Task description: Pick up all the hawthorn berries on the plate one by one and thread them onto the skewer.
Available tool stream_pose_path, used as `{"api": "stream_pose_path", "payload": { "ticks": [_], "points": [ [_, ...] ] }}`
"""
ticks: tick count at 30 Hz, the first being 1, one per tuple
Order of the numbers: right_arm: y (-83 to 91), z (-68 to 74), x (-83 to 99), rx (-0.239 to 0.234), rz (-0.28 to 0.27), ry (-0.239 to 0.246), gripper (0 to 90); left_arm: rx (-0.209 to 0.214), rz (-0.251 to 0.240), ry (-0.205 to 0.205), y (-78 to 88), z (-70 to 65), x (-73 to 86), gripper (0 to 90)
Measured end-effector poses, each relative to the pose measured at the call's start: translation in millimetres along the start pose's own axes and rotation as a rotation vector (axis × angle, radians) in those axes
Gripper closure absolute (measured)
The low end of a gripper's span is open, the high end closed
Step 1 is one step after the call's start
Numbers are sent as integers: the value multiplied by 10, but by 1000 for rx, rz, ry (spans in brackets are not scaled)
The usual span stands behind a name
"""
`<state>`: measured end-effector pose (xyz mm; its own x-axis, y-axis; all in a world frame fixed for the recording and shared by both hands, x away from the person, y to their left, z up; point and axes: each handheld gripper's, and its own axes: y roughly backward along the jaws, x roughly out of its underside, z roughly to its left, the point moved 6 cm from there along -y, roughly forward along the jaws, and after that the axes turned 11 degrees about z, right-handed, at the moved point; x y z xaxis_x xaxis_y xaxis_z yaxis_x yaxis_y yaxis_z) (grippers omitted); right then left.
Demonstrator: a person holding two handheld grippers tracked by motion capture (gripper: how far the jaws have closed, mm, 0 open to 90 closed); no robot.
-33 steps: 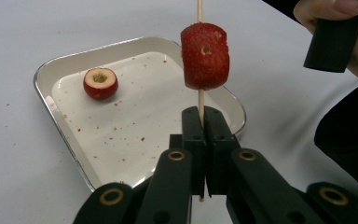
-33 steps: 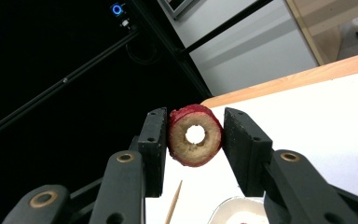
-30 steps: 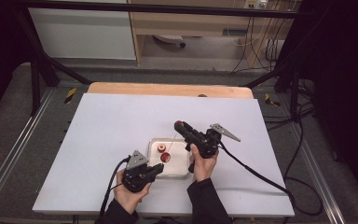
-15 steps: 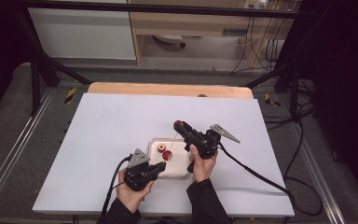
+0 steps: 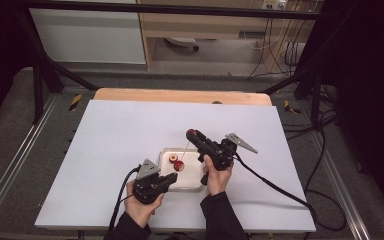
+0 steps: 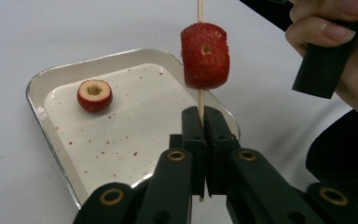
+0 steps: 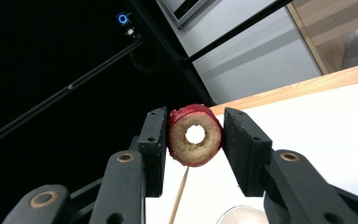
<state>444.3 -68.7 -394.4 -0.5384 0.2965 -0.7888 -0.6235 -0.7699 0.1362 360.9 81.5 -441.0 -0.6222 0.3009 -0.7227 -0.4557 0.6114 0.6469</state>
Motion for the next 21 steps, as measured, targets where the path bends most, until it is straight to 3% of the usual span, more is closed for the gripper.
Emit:
{"api": "stream_pose_path", "payload": {
  "ticks": [4,15,21],
  "points": [
    [-8,-5,8,0,-3,3,613,-2,-1,-4,-6,-11,-1,884],
    [-23,-2,48,1,-11,0,614,1,-21,57,-56,-67,-60,884],
    [1,37,59,-7,-18,1,614,-4,-24,62,-63,-56,-76,884]
  ]
}}
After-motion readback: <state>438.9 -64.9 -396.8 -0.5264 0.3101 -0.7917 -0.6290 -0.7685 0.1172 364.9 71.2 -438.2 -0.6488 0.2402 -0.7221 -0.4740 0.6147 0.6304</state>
